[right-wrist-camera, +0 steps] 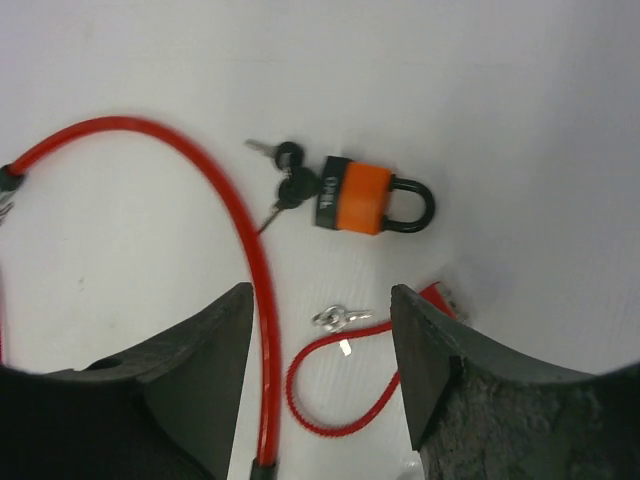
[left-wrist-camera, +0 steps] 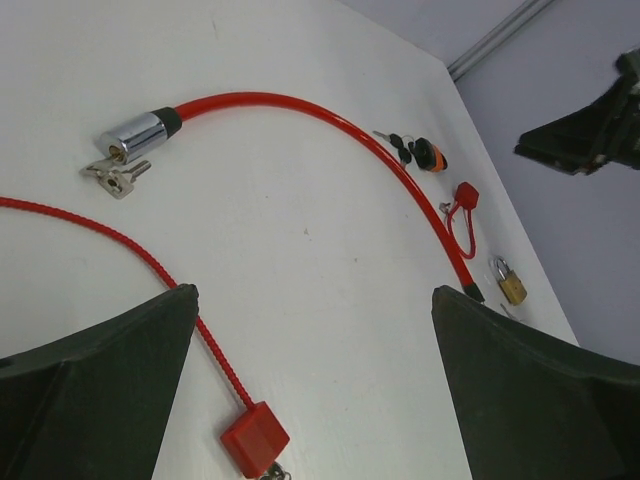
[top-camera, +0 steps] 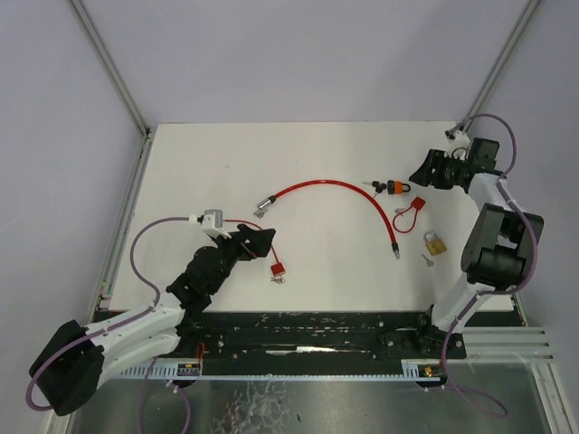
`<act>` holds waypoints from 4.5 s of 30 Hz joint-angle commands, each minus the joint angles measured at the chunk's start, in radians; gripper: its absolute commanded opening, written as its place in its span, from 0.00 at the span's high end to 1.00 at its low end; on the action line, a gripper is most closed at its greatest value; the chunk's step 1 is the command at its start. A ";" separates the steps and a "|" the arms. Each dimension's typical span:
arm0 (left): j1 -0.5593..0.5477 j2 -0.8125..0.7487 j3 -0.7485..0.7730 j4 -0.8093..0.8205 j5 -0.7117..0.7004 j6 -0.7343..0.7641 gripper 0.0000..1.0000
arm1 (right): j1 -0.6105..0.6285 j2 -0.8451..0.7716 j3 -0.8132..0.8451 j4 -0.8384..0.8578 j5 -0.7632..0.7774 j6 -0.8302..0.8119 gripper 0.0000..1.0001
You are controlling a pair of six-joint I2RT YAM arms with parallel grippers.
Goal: Lock with the key
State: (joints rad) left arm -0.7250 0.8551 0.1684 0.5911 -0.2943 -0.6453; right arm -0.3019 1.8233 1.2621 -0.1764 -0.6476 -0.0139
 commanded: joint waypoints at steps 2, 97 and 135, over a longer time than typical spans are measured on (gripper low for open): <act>-0.045 -0.036 0.083 -0.234 -0.009 -0.054 0.00 | 0.010 -0.290 -0.034 -0.120 -0.237 -0.174 0.37; -0.537 0.305 0.450 -0.935 -0.547 -0.362 0.00 | 0.072 -0.799 -0.384 -0.258 -0.374 -0.366 0.23; -0.467 0.869 0.736 -1.245 -0.611 -0.645 0.25 | 0.072 -0.809 -0.387 -0.267 -0.377 -0.374 0.23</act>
State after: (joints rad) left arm -1.2030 1.7145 0.8864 -0.6430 -0.8852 -1.2781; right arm -0.2283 1.0279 0.8715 -0.4591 -0.9897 -0.3828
